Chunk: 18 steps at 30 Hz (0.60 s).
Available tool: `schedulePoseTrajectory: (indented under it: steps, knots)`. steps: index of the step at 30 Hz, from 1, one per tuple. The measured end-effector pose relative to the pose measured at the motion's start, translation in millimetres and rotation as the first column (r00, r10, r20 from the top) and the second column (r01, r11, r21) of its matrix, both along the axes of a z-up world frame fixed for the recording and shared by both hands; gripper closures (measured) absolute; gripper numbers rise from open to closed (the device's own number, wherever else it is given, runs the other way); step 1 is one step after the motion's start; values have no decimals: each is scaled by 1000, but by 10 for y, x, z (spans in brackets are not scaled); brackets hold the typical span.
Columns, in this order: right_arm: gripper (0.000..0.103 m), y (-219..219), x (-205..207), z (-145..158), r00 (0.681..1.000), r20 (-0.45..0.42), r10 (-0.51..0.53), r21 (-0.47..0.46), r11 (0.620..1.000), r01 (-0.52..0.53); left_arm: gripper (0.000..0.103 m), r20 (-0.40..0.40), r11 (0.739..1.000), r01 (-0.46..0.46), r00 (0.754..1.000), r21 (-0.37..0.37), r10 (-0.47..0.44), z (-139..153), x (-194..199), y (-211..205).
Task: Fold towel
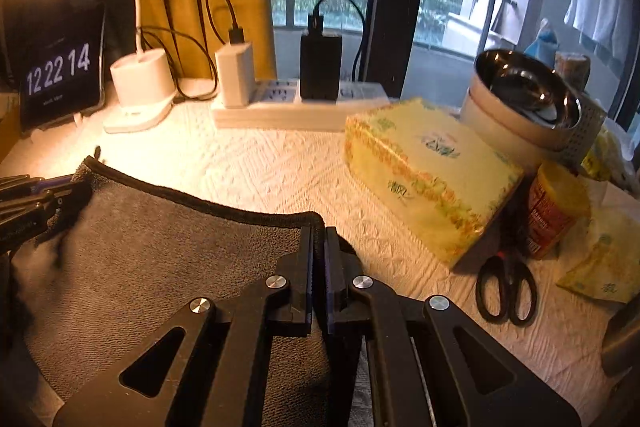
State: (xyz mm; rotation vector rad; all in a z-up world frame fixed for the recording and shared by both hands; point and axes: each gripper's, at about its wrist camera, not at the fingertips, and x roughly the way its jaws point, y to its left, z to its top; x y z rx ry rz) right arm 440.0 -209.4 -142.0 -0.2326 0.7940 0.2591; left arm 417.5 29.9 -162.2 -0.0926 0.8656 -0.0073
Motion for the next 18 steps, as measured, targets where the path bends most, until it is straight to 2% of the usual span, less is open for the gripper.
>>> schedulePoseTrajectory:
  steps: [4,8,11,13,14,15,17,18]
  knots:
    - [98,14,76,-69,999,-50,-14,-26,1000,13,82,-14,1000,-2,1000,14,2,-30,17,-16]
    - [96,28,108,-100,997,-72,-18,-35,999,16,80,-17,1000,-7,1000,24,7,-46,25,-25]
    - [93,38,100,-101,997,-69,-22,-44,999,19,75,-17,999,-14,1000,33,14,-24,17,-27]
    - [89,29,95,-97,997,-66,-27,-48,999,24,60,-24,999,-17,1000,33,18,-5,12,-25]
    - [86,27,105,-96,997,-65,-32,-48,998,28,41,-25,1000,-15,1000,24,16,7,4,-20]
    - [80,17,108,-94,997,-65,-39,-50,998,35,26,-24,1000,-12,1000,14,13,27,-18,-19]
    - [63,-19,119,-78,996,-64,-62,-63,996,58,20,-13,1000,-9,1000,10,9,74,-56,-25]
    - [50,-52,121,-57,995,-65,-71,-53,996,68,20,-7,1000,-8,1000,14,8,111,-80,-29]
